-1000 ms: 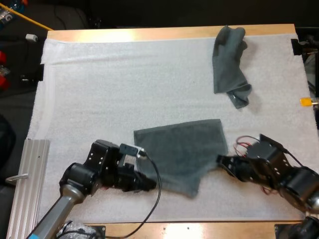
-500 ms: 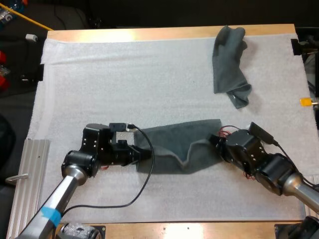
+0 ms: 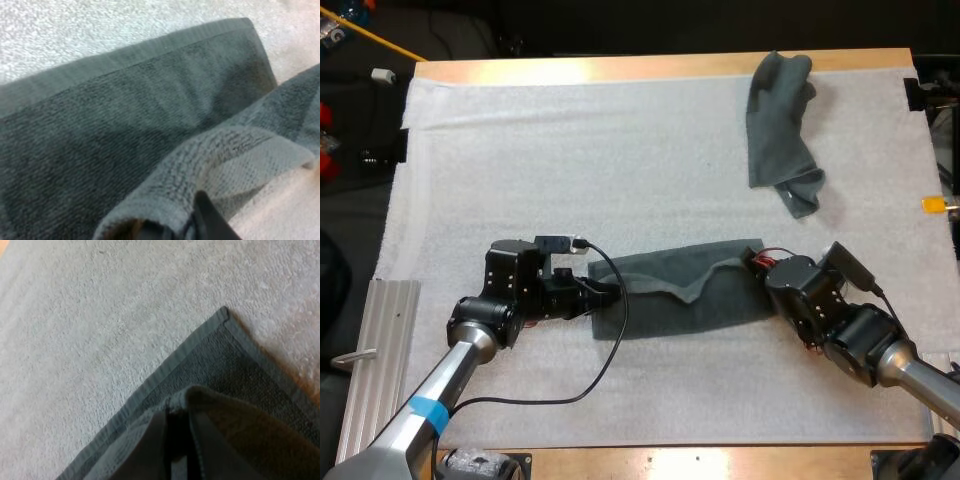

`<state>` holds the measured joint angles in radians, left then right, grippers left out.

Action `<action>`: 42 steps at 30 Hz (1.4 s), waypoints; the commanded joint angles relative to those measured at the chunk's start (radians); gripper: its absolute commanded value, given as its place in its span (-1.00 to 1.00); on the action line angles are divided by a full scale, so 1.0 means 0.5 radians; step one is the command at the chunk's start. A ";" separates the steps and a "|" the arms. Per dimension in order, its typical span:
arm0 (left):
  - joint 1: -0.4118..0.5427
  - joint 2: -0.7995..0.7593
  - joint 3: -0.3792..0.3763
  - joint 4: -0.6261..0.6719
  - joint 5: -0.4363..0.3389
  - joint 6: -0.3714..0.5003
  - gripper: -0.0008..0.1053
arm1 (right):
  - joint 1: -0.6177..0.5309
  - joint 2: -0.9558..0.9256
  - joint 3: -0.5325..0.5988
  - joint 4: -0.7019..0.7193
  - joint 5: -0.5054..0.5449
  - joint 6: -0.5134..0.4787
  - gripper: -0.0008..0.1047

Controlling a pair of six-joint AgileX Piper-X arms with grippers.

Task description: Pick towel from pile, fold and stack

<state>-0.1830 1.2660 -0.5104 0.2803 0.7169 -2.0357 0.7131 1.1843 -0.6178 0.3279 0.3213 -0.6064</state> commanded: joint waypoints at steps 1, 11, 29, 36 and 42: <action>0.001 -0.004 0.001 -0.029 -0.040 -0.013 -0.98 | -0.001 0.000 -0.009 -0.021 0.028 0.001 -0.99; 0.001 -0.004 0.001 -0.017 -0.122 -0.017 -0.81 | -0.001 0.000 -0.009 -0.095 0.028 0.001 -0.80; 0.001 -0.030 0.001 -0.197 0.088 -0.023 0.22 | -0.001 -0.047 -0.012 -0.376 -0.084 -0.838 0.06; 0.001 -0.300 0.001 -0.102 0.088 -0.023 0.22 | -0.001 -0.217 -0.022 -0.263 -0.080 -1.034 0.06; 0.001 -0.653 0.001 0.199 0.058 -0.027 0.22 | -0.001 -0.368 -0.139 0.246 -0.066 -1.103 0.06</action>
<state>-0.1830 0.9349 -0.5104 0.3719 0.7471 -2.0453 0.7131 1.0074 -0.6811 0.4388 0.2820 -1.1434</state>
